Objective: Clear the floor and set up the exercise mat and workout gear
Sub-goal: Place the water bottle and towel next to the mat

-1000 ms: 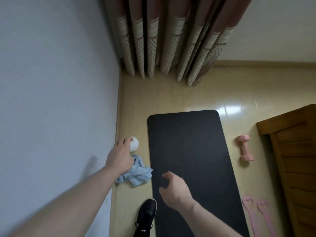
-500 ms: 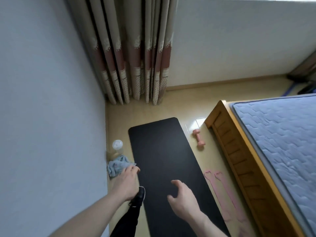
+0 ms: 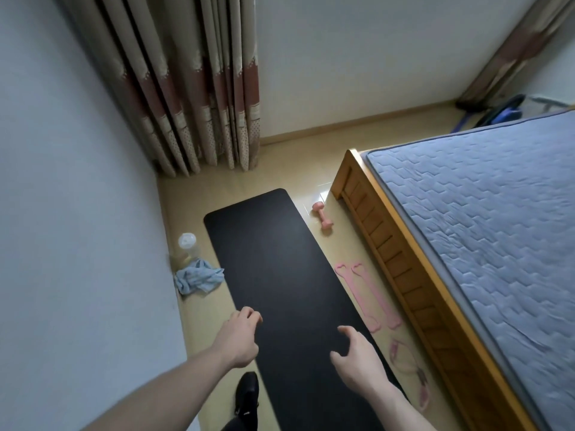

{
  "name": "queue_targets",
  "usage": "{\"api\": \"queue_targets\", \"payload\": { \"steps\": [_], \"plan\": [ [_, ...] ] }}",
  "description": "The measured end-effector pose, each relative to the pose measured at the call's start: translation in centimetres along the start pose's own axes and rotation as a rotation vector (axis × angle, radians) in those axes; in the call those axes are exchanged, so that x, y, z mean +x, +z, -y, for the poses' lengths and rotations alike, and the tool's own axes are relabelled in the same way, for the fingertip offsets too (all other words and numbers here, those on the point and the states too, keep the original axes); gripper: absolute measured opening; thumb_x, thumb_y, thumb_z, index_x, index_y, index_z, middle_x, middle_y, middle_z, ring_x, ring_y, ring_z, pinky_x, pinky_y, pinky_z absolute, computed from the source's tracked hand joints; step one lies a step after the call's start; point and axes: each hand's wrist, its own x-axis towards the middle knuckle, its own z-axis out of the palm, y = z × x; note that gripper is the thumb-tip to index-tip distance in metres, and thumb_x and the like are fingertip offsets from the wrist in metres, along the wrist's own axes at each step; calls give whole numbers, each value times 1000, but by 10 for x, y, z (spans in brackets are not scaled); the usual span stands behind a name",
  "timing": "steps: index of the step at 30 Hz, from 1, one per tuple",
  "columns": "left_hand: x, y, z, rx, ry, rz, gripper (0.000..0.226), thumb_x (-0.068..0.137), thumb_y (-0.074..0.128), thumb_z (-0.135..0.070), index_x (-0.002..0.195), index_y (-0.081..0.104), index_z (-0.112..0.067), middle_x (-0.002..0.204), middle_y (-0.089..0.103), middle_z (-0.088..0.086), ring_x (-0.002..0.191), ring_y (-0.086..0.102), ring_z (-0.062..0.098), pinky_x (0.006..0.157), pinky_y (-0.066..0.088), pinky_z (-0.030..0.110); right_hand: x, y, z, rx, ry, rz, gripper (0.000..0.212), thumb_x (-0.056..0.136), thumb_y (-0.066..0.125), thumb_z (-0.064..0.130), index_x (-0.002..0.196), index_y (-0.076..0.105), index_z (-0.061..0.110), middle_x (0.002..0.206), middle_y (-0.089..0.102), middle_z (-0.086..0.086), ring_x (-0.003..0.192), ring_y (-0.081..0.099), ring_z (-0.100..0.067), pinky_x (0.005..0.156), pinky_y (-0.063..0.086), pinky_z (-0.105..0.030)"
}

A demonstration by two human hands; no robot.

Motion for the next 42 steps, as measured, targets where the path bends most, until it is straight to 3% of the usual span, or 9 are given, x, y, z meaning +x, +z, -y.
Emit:
{"api": "queue_targets", "payload": {
  "steps": [4, 8, 13, 20, 25, 35, 42],
  "plan": [
    [-19, 15, -21, 15, 29, -8, 60, 80, 48, -3, 137, 50, -25, 141, 46, -5, 127, 44, 19, 109, 41, 33, -20, 2, -27, 35, 13, -21, 60, 92, 63, 31, 148, 42, 31, 147, 50, 8, 101, 67, -10, 92, 57, -33],
    [-53, 38, -40, 48, 47, 3, 61, 79, 46, -4, 135, 51, -25, 140, 46, -5, 128, 44, 19, 109, 41, 34, -52, 3, -59, 52, -15, -50, 59, 92, 62, 32, 148, 42, 33, 143, 52, 10, 101, 65, -10, 90, 56, -33],
    [-108, 78, -80, 62, 30, -24, 58, 80, 48, -6, 134, 51, -25, 141, 45, -4, 128, 44, 20, 108, 42, 34, -100, 2, -123, 26, -95, -82, 59, 93, 64, 33, 148, 42, 34, 148, 50, 11, 124, 58, -13, 101, 52, -32],
    [-235, 175, -140, 11, -57, -131, 59, 80, 48, -6, 136, 51, -25, 142, 45, -4, 130, 43, 21, 110, 40, 35, -180, 10, -249, -94, -285, -55, 62, 93, 67, 32, 150, 41, 32, 149, 50, 10, 126, 57, -13, 102, 52, -30],
    [-324, 232, -180, 31, -90, -111, 58, 81, 49, -4, 136, 51, -23, 143, 45, -3, 132, 43, 22, 113, 39, 36, -243, 9, -319, -123, -301, -12, 63, 93, 68, 31, 150, 42, 30, 148, 51, 7, 125, 57, -13, 102, 51, -29],
    [-365, 305, -223, 15, -110, -40, 55, 83, 50, -6, 136, 51, -22, 141, 49, 0, 128, 48, 23, 109, 43, 37, -277, 13, -390, -82, -226, 2, 61, 93, 71, 30, 148, 45, 32, 147, 53, 7, 129, 58, -15, 102, 54, -32],
    [-416, 380, -270, -58, -231, 4, 56, 86, 55, -5, 139, 50, -23, 143, 48, -2, 128, 49, 21, 107, 46, 34, -295, 7, -489, -116, -196, 89, 60, 94, 70, 28, 149, 45, 28, 147, 54, 3, 129, 58, -17, 102, 53, -31]
  ]
}}
